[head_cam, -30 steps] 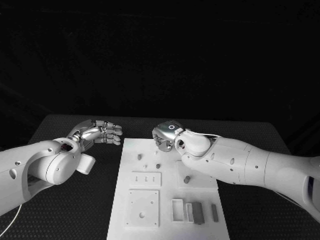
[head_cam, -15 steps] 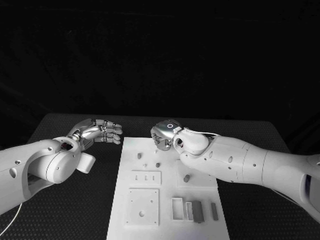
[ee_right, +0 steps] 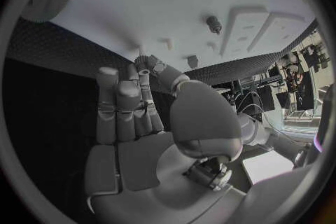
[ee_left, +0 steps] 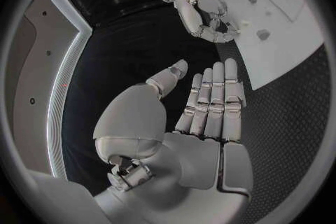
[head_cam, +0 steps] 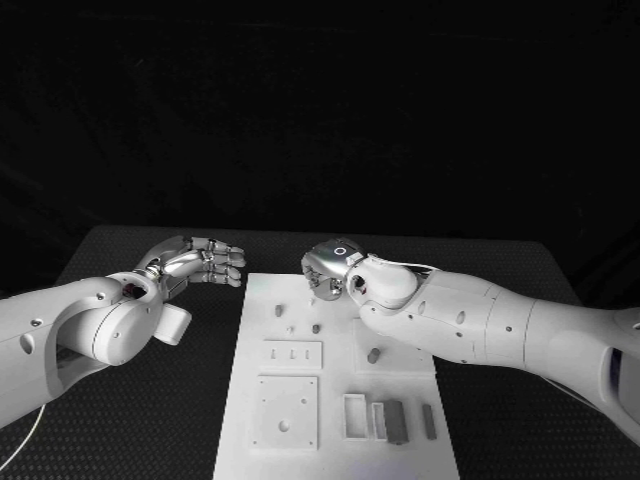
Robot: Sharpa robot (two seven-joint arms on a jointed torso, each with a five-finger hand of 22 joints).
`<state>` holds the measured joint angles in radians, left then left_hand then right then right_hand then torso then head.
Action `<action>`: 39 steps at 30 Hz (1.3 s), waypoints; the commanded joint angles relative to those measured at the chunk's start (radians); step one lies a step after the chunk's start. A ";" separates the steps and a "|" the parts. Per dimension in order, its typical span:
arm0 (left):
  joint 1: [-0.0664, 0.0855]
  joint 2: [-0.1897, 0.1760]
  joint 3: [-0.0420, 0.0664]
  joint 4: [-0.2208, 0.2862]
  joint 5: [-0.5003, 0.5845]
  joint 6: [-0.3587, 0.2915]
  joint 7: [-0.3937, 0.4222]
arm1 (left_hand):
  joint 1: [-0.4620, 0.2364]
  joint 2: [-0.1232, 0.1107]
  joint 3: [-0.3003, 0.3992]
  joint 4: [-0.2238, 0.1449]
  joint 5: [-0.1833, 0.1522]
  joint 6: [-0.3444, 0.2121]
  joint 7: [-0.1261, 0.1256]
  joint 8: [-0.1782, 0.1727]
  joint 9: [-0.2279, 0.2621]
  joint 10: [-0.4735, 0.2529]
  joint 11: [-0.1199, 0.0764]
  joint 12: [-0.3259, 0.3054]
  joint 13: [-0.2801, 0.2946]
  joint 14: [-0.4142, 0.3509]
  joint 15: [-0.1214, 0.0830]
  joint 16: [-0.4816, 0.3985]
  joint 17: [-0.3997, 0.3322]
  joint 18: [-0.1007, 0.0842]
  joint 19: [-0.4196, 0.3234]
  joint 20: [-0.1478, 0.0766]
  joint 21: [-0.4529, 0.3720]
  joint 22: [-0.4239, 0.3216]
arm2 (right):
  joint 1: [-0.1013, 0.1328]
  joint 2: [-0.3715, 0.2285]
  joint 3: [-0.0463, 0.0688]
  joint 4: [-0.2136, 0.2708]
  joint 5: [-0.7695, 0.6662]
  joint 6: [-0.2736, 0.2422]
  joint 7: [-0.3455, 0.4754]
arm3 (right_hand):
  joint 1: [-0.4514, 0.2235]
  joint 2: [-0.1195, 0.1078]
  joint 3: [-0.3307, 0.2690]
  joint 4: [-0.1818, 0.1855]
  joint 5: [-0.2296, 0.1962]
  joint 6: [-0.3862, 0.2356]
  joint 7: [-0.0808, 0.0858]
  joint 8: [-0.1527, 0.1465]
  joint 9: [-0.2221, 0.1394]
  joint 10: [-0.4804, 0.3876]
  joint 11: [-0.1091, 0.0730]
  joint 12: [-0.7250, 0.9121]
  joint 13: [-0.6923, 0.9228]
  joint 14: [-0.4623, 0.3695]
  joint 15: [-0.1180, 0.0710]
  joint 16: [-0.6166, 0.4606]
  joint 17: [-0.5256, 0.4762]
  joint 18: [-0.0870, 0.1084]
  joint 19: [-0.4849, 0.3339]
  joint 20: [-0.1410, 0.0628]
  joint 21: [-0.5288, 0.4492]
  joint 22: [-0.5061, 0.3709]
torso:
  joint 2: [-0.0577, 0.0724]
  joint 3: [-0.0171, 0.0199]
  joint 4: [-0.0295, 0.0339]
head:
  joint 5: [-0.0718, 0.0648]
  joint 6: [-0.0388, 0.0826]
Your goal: Assemble the parts on the task board
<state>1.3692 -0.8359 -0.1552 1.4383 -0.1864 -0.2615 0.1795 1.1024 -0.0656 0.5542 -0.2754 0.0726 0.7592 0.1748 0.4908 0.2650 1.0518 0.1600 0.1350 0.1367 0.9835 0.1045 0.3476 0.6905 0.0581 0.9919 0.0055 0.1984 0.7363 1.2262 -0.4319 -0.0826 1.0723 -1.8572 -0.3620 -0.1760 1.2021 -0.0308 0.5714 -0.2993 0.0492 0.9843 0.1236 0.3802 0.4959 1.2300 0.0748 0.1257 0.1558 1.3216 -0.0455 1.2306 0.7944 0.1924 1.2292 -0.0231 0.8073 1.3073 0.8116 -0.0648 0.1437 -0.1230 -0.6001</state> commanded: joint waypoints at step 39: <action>0.003 0.000 0.001 0.002 -0.001 0.007 0.006 | -0.010 -0.004 -0.002 -0.001 -0.005 0.000 0.008 -0.008 0.002 0.004 0.002 -0.009 -0.001 0.006 0.000 -0.007 0.003 0.009 0.007 -0.001 -0.007 0.000 | -0.011 -0.006 -0.007 0.004 -0.002 0.032 -0.010 | -0.024 -0.080 -0.001 0.010 0.004 -0.014 0.005 -0.020 0.004 0.059 -0.008 -0.025 0.010 -0.020 0.000 0.008 -0.025 0.069 -0.008 0.001 0.006 0.018 | 0.002 -0.0010 -0.0003 | 0.000 -0.002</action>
<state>1.3692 -0.8370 -0.1552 1.4380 -0.1864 -0.2615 0.1791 1.0997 -0.0683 0.5542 -0.2754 0.0726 0.7592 0.1748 0.4871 0.2658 1.0518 0.1600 0.1312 0.1367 0.9827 0.1038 0.3476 0.6922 0.0518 0.9919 0.0055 0.1985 0.7363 1.2201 -0.4379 -0.0860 1.0756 -1.8569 -0.3584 -0.1854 1.1795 -0.1029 0.5714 -0.2937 0.0555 0.9759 0.1286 0.3636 0.4993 1.2409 0.0639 0.1063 0.1656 1.3111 -0.0409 1.2345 0.7704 0.1924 1.2235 -0.0211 0.8113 1.3078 0.8133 -0.0658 0.1436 -0.1233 -0.6024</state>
